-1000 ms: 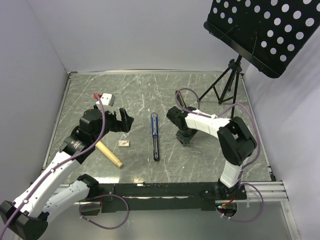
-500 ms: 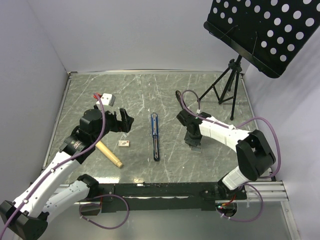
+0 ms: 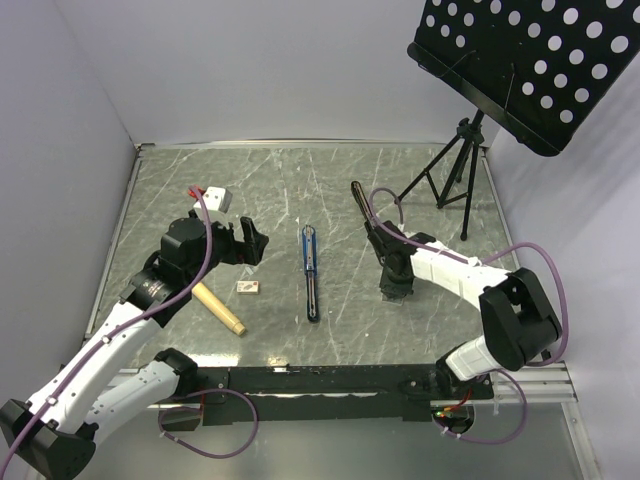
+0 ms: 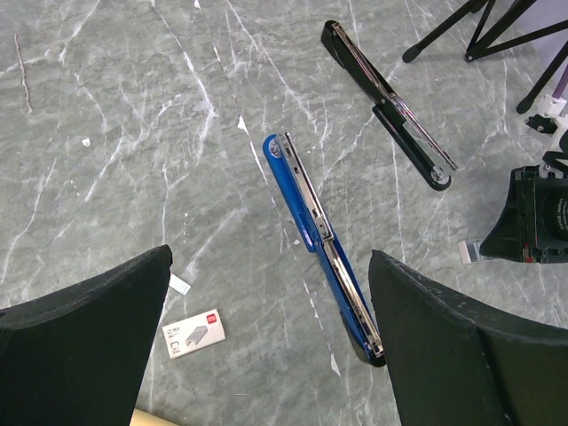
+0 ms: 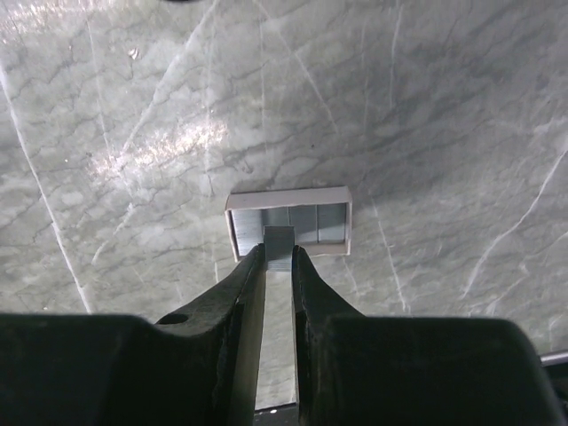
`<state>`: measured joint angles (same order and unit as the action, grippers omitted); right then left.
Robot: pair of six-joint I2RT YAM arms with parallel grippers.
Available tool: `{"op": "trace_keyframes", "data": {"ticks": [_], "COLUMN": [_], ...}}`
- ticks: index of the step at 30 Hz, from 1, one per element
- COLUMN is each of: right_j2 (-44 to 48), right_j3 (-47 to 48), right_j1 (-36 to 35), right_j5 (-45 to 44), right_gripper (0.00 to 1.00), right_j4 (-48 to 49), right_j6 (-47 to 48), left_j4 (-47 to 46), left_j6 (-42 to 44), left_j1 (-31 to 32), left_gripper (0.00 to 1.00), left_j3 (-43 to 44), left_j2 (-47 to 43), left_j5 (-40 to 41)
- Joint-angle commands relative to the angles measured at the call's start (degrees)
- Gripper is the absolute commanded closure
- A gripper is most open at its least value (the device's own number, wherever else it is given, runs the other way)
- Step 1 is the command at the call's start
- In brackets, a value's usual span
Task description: Unload the staples from the stapler
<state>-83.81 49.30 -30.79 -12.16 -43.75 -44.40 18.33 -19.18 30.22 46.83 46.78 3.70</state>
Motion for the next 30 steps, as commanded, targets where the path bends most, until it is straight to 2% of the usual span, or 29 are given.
{"op": "trace_keyframes", "data": {"ticks": [1, 15, 30], "right_j2": [1.8, 0.1, -0.5], "right_j3": [-0.6, -1.7, -1.8], "right_j1": [1.3, 2.0, 2.4], "right_j5": [0.0, 0.2, 0.0], "right_gripper": [0.89, 0.89, 0.85], "right_j4": [3.0, 3.6, 4.4], "right_j6": [3.1, 3.8, 3.8], "left_j4": [-1.6, -1.6, -1.7], "left_j6": [-0.3, -0.5, -0.5], "left_j1": [0.2, 0.3, 0.3], "left_gripper": [0.03, 0.03, 0.03], "left_j3": [-0.2, -0.1, -0.1], "left_j2": [0.2, 0.1, 0.5], "left_j5": [-0.5, -0.2, -0.2]}}
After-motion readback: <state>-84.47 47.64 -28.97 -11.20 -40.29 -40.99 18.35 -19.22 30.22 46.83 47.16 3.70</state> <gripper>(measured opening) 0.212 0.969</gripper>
